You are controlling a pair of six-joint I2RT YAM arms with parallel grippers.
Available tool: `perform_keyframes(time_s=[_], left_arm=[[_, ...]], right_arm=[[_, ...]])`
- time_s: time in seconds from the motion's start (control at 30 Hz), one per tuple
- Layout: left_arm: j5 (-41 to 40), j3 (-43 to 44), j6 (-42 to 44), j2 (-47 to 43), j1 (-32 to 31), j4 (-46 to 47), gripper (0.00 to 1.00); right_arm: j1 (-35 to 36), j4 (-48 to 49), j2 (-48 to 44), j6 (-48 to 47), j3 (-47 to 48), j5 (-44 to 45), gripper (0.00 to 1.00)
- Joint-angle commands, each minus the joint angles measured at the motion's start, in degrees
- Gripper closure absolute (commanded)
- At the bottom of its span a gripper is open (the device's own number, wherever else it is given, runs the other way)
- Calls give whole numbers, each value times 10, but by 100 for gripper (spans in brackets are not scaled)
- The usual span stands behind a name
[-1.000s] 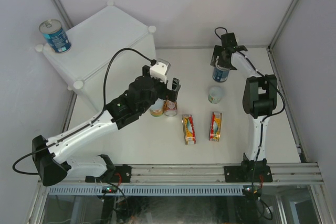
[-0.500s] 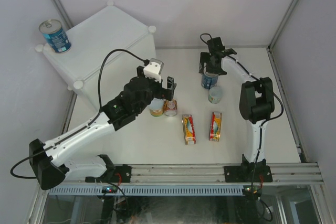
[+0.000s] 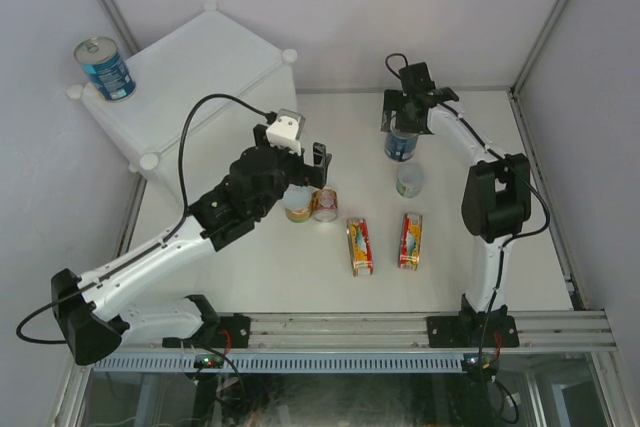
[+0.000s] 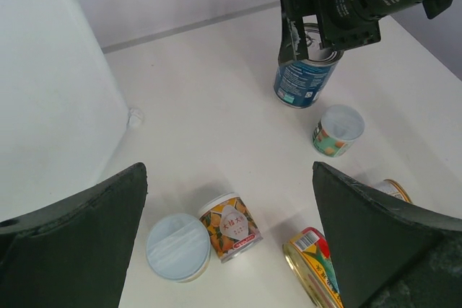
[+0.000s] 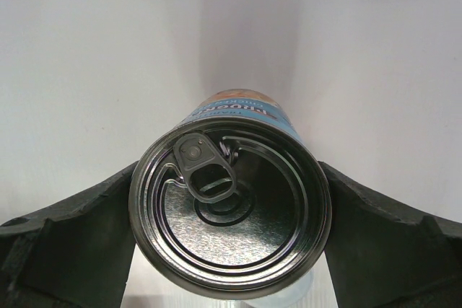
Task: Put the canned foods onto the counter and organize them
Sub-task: Pick up the canned food from the center of the board, then place the canned food at the center of the board.
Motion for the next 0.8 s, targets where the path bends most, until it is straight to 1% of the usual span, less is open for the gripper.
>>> perform_keyframes(time_s=[0.0, 0.33, 0.77], left_arm=[[-24, -11, -7, -32, 3, 22, 0], [-64, -14, -2, -63, 3, 13, 0], [-113, -26, -19, -128, 5, -8, 0]], right_arm=[[11, 49, -75, -15, 55, 4, 100], [36, 32, -104, -25, 88, 4, 100], [97, -5, -158, -34, 132, 24, 100]])
